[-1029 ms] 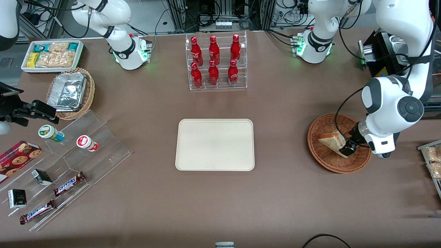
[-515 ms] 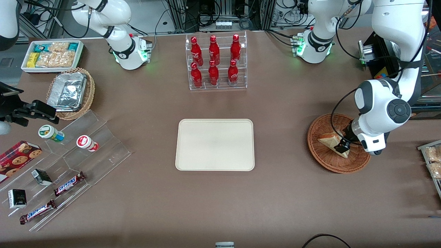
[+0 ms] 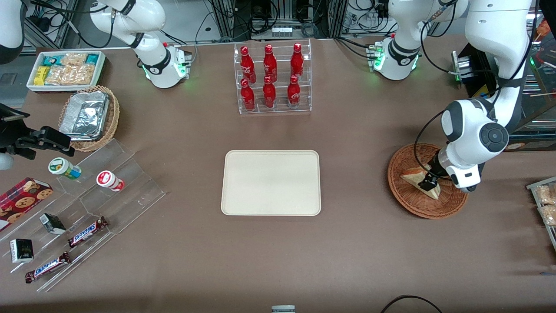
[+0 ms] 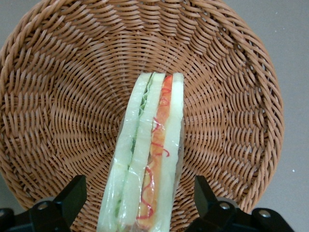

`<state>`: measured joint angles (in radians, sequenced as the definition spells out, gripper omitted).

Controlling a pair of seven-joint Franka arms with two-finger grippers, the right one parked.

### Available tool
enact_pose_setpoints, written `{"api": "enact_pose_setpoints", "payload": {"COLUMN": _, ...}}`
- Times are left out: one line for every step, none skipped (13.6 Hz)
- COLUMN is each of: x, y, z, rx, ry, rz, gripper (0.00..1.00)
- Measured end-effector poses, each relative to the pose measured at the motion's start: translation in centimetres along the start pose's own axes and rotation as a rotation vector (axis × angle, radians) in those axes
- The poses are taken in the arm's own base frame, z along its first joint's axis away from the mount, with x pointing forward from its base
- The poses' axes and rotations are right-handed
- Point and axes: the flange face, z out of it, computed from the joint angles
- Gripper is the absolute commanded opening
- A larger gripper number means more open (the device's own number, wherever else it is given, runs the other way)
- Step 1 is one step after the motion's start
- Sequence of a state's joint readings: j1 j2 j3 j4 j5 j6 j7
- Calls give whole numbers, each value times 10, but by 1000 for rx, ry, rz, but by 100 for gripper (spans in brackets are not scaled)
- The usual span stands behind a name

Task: Place sandwich from basket to tray
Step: 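Lower the open left gripper and close it on the sandwich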

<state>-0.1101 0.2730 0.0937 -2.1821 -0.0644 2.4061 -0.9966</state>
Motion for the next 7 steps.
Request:
{"api": "enact_pose_setpoints", "payload": {"x": -4, "y": 2, "z": 0, "rx": 1, "ry": 0, "rz": 7, "gripper": 52}}
{"api": "enact_pose_setpoints", "payload": {"x": -9, "y": 4, "z": 2, "rx": 3, "ry": -1, "rz": 15, "gripper": 39}}
{"api": "enact_pose_setpoints", "payload": {"x": -13, "y": 6, "z": 3, "rx": 6, "ry": -3, "rz": 20, "gripper": 29}}
{"api": "enact_pose_setpoints", "payload": {"x": -16, "y": 7, "z": 5, "rx": 9, "ry": -4, "rz": 23, "gripper": 20}}
{"api": "enact_pose_setpoints", "payload": {"x": -16, "y": 7, "z": 5, "rx": 9, "ry": -4, "rz": 23, "gripper": 16}}
{"api": "enact_pose_setpoints", "payload": {"x": -16, "y": 7, "z": 5, "rx": 9, "ry": -4, "rz": 22, "gripper": 13}}
{"api": "enact_pose_setpoints", "payload": {"x": -15, "y": 7, "z": 5, "rx": 9, "ry": -3, "rz": 21, "gripper": 13}}
